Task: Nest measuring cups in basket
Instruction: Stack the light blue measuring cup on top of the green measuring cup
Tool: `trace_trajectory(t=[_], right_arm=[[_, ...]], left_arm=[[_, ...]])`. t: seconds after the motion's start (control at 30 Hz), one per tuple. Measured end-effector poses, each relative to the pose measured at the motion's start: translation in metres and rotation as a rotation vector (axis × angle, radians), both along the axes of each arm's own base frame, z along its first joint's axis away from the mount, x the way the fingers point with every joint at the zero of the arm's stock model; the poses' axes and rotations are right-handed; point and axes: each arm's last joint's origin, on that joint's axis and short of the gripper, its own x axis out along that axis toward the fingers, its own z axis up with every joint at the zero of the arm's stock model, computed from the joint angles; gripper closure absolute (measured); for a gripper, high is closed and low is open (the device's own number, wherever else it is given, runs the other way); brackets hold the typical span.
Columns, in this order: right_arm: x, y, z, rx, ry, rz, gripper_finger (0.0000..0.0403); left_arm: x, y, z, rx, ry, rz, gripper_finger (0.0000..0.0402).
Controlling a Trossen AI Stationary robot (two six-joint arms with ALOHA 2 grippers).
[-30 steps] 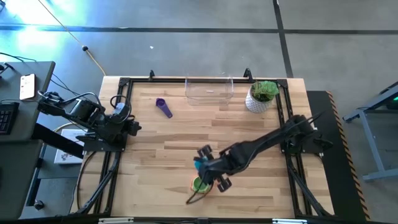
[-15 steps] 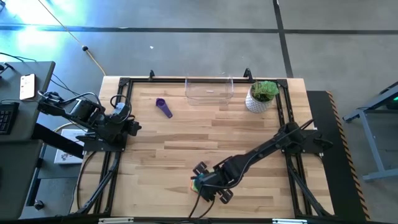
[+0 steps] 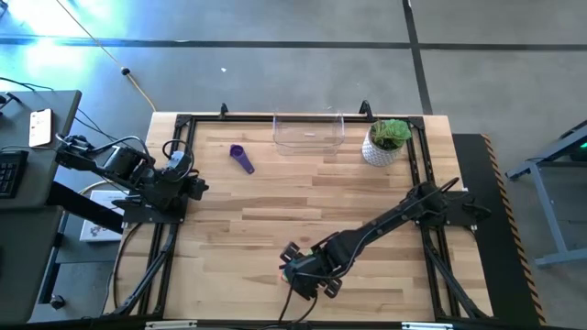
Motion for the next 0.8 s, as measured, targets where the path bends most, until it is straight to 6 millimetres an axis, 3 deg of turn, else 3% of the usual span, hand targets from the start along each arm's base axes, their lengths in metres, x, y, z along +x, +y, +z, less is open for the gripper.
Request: trace_trajectory(t=[0.3, 0.8], right_arm=[[0.000, 0.004, -0.014, -0.020, 0.045, 0.066, 0.0398], [0.002, 0.004, -0.014, -0.072, 0.006, 0.045, 0.0398]], left_arm=[[0.000, 0.000, 0.000, -0.001, 0.000, 0.001, 0.0341], [0.000, 0.000, 0.000, -0.001, 0.000, 0.002, 0.0341]])
